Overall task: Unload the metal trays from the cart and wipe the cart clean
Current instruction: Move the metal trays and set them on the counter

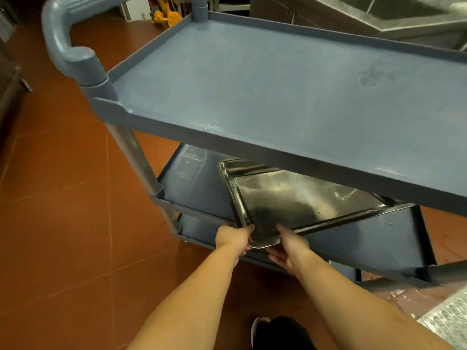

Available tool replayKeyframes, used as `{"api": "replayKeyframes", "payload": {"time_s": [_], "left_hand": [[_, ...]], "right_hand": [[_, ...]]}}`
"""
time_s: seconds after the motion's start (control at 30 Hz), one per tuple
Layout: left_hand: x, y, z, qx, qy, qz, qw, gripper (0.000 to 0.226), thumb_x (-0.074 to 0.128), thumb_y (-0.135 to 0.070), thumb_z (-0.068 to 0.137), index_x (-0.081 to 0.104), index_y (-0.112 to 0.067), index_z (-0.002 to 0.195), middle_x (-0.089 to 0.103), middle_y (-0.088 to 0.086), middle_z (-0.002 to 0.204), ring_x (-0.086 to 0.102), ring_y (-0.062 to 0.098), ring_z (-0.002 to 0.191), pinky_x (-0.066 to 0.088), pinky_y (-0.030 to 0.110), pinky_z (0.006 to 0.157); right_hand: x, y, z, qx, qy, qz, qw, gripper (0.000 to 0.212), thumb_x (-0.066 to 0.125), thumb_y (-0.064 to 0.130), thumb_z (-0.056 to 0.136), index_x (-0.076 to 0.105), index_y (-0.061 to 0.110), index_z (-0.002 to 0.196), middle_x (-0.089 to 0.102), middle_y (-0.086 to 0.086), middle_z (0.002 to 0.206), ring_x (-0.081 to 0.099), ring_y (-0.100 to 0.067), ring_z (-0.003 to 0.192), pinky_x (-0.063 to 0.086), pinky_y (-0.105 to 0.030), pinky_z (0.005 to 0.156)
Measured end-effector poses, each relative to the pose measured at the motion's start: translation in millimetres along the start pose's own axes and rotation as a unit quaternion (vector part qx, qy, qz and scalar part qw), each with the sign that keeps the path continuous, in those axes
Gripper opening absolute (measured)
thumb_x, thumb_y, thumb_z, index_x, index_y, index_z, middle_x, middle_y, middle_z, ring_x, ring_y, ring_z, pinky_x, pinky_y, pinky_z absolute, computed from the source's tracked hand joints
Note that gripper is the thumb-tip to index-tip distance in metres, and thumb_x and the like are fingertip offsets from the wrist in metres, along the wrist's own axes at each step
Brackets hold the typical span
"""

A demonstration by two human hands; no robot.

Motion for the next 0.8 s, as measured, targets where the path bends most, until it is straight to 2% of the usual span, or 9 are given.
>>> {"api": "replayKeyframes", "payload": {"time_s": [0.1, 0.2, 0.3, 0.37, 0.53, 0.6, 0.67, 0.7, 0.8], "left_hand": [[-7, -4, -25, 0.001, 0.015, 0.022, 1.000, 0.014, 0.067, -0.018, 0.081, 0.066, -0.009, 0.092, 0.067, 0.006, 0.063, 0.063, 0.010, 0.044, 0.041, 0.018, 0.038], [-21, -9, -57, -0.004, 0.019, 0.022, 1.000, 0.013, 0.066, -0.016, 0.077, 0.066, -0.011, 0.089, 0.067, 0.004, 0.063, 0.064, 0.012, 0.048, 0.043, 0.020, 0.042], [-35, -11, -90, -0.014, 0.051, 0.036, 0.998, 0.021, 0.071, -0.025, 0.071, 0.064, -0.019, 0.091, 0.068, 0.000, 0.083, 0.065, 0.015, 0.071, 0.047, 0.028, 0.059], [-44, -12, -108, -0.006, 0.063, 0.026, 0.998, 0.034, 0.073, -0.029, 0.073, 0.060, -0.021, 0.104, 0.064, 0.000, 0.100, 0.060, 0.016, 0.085, 0.048, 0.033, 0.067], [-78, -7, -153, 0.012, 0.000, -0.031, 0.999, 0.067, 0.067, -0.035, 0.085, 0.040, -0.007, 0.139, 0.051, 0.008, 0.133, 0.051, 0.022, 0.101, 0.041, 0.029, 0.067], [-96, 2, -171, -0.003, -0.036, -0.056, 0.998, 0.064, 0.066, -0.034, 0.086, 0.040, -0.005, 0.137, 0.054, 0.008, 0.122, 0.053, 0.021, 0.092, 0.040, 0.024, 0.062], [-109, 12, -187, -0.030, -0.036, -0.081, 0.996, 0.043, 0.068, -0.028, 0.085, 0.050, -0.005, 0.117, 0.055, 0.002, 0.091, 0.050, 0.017, 0.072, 0.040, 0.023, 0.049], [-114, 18, -195, -0.042, -0.034, -0.086, 0.995, 0.034, 0.069, -0.022, 0.084, 0.050, -0.004, 0.106, 0.054, 0.003, 0.085, 0.051, 0.018, 0.070, 0.041, 0.026, 0.046], [-121, 36, -215, -0.051, -0.031, -0.073, 0.995, 0.024, 0.066, -0.007, 0.077, 0.056, 0.000, 0.099, 0.059, 0.014, 0.089, 0.058, 0.028, 0.078, 0.050, 0.031, 0.053]], "right_hand": [[-9, 3, -21, -0.015, -0.039, -0.005, 0.999, 0.015, 0.061, 0.020, 0.090, 0.057, 0.010, 0.099, 0.068, -0.013, 0.089, 0.068, -0.028, 0.066, 0.050, -0.031, 0.046], [-17, 2, -48, -0.030, -0.068, 0.008, 0.997, 0.013, 0.054, 0.007, 0.088, 0.055, 0.003, 0.100, 0.067, -0.021, 0.096, 0.068, -0.030, 0.065, 0.052, -0.032, 0.043], [-26, -2, -82, -0.041, -0.080, 0.028, 0.996, 0.018, 0.050, 0.003, 0.086, 0.054, 0.004, 0.103, 0.066, -0.019, 0.087, 0.066, -0.029, 0.063, 0.050, -0.030, 0.038], [-32, -8, -106, -0.040, -0.076, 0.032, 0.996, 0.015, 0.049, 0.002, 0.086, 0.054, 0.005, 0.100, 0.066, -0.016, 0.078, 0.064, -0.026, 0.057, 0.049, -0.029, 0.037], [-47, -42, -171, -0.032, -0.058, 0.015, 0.998, 0.015, 0.046, 0.001, 0.083, 0.054, 0.005, 0.095, 0.065, -0.012, 0.068, 0.062, -0.021, 0.051, 0.051, -0.030, 0.042], [-55, -59, -198, -0.042, -0.051, -0.001, 0.998, 0.011, 0.047, 0.000, 0.082, 0.054, 0.004, 0.090, 0.062, -0.008, 0.054, 0.060, -0.016, 0.039, 0.051, -0.029, 0.042], [-64, -72, -220, -0.059, -0.046, -0.015, 0.997, 0.010, 0.047, -0.001, 0.082, 0.054, 0.004, 0.087, 0.058, -0.004, 0.043, 0.057, -0.014, 0.033, 0.052, -0.029, 0.043], [-68, -78, -229, -0.067, -0.046, -0.023, 0.996, 0.010, 0.047, 0.000, 0.083, 0.055, 0.005, 0.087, 0.059, -0.004, 0.044, 0.059, -0.015, 0.034, 0.052, -0.030, 0.043], [-83, -93, -254, -0.097, -0.044, -0.042, 0.993, 0.010, 0.048, 0.002, 0.086, 0.058, 0.005, 0.089, 0.064, -0.006, 0.054, 0.062, -0.016, 0.039, 0.052, -0.028, 0.043]]}}
Point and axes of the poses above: each hand's wrist, its own z-axis towards the middle knuckle, its own x-axis out of the palm, y = z × x, the point moved 3 cm from there along z, towards the middle knuckle
